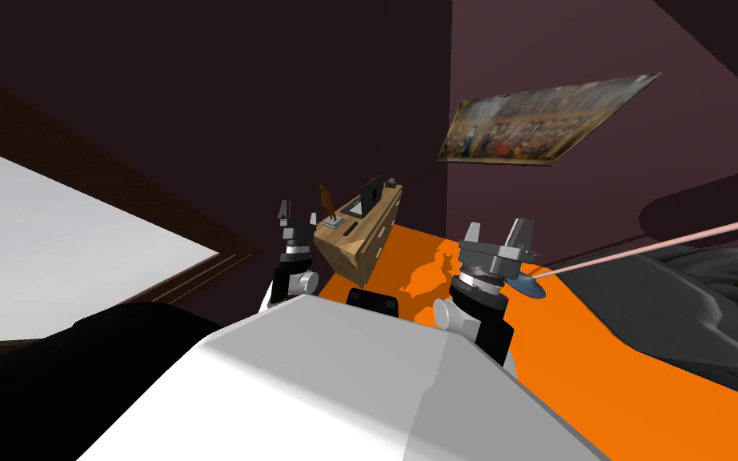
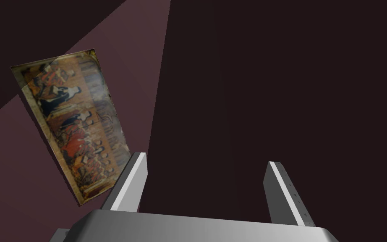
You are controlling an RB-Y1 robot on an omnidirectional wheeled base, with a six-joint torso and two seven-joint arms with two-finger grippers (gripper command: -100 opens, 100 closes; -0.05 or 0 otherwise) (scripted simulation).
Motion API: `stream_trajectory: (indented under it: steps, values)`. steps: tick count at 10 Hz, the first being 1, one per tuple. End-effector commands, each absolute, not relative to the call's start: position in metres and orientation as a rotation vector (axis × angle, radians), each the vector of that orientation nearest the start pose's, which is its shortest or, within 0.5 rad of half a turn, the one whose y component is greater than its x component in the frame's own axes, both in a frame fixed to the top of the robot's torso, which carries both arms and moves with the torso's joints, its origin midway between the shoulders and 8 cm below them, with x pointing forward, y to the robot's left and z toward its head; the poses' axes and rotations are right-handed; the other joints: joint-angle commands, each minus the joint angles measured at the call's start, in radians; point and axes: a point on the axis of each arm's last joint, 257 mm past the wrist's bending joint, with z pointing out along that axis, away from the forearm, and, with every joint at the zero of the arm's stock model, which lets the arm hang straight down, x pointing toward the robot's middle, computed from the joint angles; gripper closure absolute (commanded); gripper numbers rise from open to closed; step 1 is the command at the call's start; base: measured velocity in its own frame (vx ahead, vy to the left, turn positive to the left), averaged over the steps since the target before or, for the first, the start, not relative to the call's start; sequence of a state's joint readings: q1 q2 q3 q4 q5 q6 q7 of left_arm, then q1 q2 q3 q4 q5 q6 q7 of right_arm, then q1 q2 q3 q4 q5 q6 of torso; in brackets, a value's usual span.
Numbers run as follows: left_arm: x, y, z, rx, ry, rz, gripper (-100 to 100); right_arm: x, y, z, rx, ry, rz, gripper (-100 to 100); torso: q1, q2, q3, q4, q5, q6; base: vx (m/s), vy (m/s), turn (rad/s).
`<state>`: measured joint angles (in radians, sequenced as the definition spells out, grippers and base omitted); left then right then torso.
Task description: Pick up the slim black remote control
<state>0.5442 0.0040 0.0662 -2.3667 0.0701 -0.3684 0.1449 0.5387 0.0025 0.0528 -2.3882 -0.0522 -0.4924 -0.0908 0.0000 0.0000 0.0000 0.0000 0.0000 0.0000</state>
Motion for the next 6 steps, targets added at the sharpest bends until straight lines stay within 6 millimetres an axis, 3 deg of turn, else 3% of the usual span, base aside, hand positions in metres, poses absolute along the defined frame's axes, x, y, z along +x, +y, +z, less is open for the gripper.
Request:
stream_trajectory:
  steps: [1,6]
  values:
    - [0.344,0.311,0.021,-0.815,0.617,-1.391,-100,0.321,-0.269,0.058,0.677,0.507,1.475,0,0.0,0.0,0.0,0.0,0.0,0.0,0.002,-0.027,0.03]
    - [0.367,0.316,-0.007,-0.904,0.747,-1.431,-100,0.321,-0.269,0.058,0.677,0.507,1.475,0,-0.008,-0.001,0.0,0.0,-0.002,0.0,0.005,-0.094,0.059]
